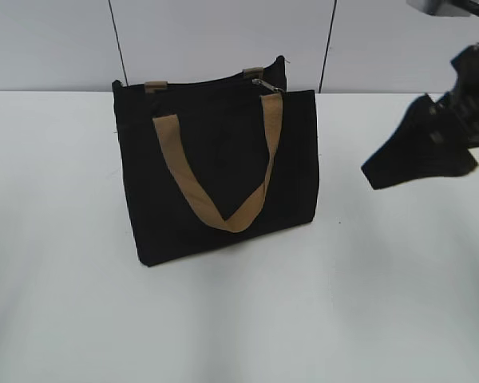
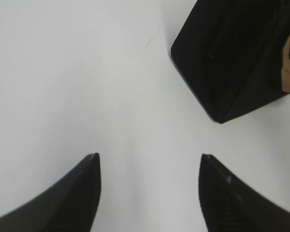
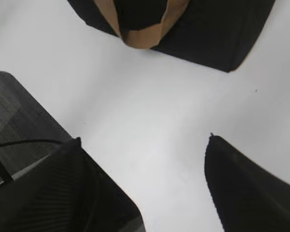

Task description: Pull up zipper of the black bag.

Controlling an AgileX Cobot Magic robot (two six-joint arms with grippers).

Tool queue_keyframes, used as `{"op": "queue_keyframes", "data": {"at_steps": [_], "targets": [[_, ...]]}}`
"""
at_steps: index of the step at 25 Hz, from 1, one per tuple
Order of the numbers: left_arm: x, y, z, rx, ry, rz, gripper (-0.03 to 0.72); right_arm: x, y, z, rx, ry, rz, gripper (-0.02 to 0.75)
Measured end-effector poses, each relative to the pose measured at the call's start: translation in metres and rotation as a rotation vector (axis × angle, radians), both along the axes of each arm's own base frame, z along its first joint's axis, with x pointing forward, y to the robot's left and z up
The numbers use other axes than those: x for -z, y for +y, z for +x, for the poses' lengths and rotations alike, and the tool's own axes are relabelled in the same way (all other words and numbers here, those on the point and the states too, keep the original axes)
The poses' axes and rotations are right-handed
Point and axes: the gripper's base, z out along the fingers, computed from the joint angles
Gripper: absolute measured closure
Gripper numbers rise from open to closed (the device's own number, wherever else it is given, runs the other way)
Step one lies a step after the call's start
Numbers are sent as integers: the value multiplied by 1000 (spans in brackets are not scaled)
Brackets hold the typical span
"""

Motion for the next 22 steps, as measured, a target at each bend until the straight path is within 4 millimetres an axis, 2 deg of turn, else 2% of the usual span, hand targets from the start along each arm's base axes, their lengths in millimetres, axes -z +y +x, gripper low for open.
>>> {"op": "queue_keyframes", "data": {"at_steps": [9,11,17,22], "targets": [[-2,25,-59,36,-7,23,236,-10,-32,-102,117,-138,-22,142],[-1,28,-69,55,-12,10,236,-13,-42,-131,152,-208,-17,142],[-1,38,-95,67,-93,-30,236,1,-68,-190,277,-298,-74,142],[0,45,-112,67,-188,-66,236,17,-83,-224,378,-391,-66,142]]}}
